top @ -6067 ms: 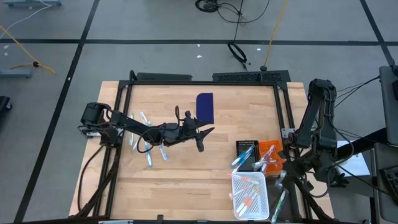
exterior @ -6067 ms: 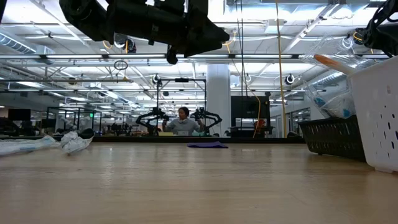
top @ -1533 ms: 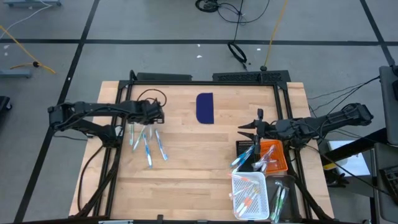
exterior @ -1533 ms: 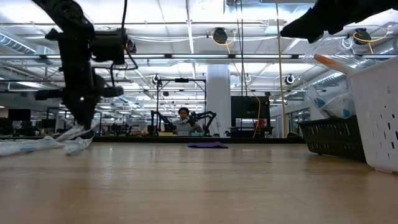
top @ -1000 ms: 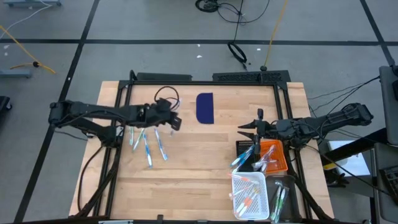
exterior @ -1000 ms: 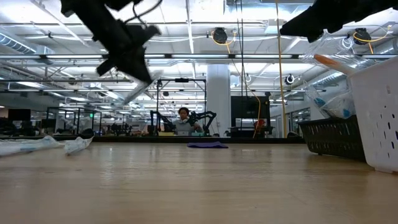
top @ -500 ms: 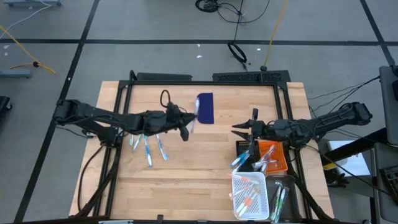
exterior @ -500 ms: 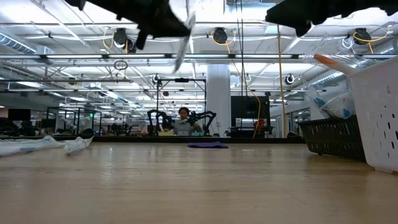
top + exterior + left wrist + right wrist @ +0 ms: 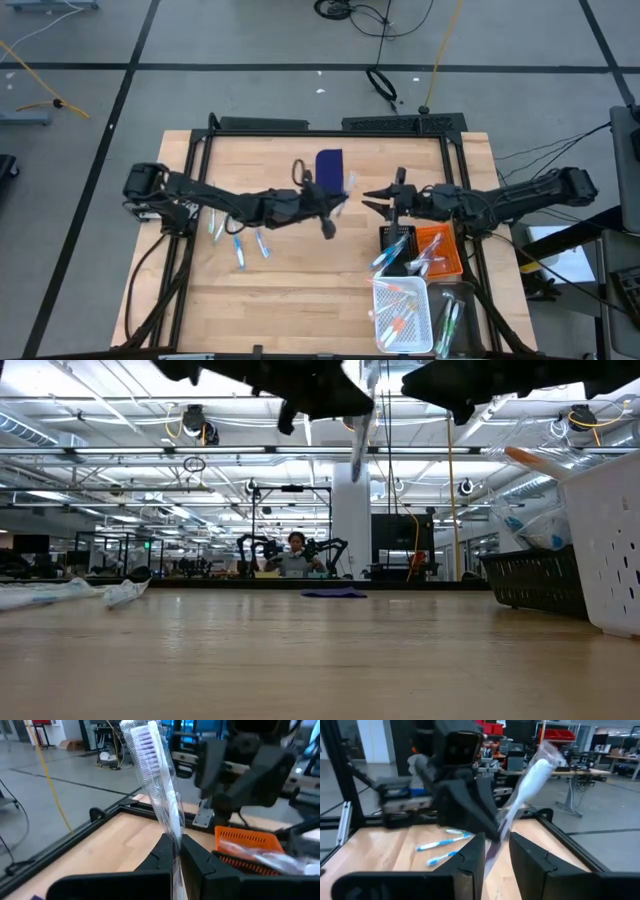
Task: Pick & Place Toothbrushes
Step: Put the violet toothbrush into the orange basket
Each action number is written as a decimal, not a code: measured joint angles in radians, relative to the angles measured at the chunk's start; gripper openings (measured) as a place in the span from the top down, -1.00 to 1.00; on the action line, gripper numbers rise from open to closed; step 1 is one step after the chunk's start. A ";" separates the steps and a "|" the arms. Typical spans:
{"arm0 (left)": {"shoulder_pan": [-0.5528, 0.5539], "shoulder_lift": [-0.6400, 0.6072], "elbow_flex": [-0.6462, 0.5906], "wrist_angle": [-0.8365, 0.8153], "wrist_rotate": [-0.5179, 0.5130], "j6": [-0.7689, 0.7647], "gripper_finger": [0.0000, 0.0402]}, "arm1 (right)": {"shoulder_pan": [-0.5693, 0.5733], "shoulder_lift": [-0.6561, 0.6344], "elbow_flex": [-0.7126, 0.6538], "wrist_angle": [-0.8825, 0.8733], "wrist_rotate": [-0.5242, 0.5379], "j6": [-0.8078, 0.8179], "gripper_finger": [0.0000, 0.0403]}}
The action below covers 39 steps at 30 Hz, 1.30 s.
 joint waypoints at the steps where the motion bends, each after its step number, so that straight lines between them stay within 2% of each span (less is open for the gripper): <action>1: 0.000 0.022 0.029 -0.013 -0.004 0.017 0.97 | -0.004 0.005 0.001 0.009 0.000 0.000 0.60; 6: 0.000 0.123 0.171 -0.123 -0.012 0.061 0.97 | -0.015 0.009 0.000 -0.008 0.001 -0.002 0.50; 10: 0.001 0.152 0.240 -0.197 -0.054 0.072 0.98 | -0.017 0.007 0.000 -0.009 0.005 -0.002 0.36; 18: -0.007 0.151 0.247 -0.249 -0.097 0.071 0.98 | -0.023 -0.011 0.000 -0.063 0.021 -0.004 0.22; 23: -0.015 0.150 0.247 -0.247 -0.100 0.067 0.97 | -0.023 -0.021 0.000 -0.056 0.057 0.003 0.22; 32: -0.025 0.173 0.247 -0.166 -0.095 0.075 0.98 | -0.023 0.015 0.000 0.012 0.019 0.024 0.27; 36: -0.025 0.172 0.247 -0.160 -0.089 0.068 0.96 | -0.026 0.025 0.000 0.021 0.028 0.014 0.37; 39: -0.026 0.173 0.247 -0.163 -0.089 0.067 0.96 | -0.030 0.026 0.000 0.020 0.027 0.015 0.54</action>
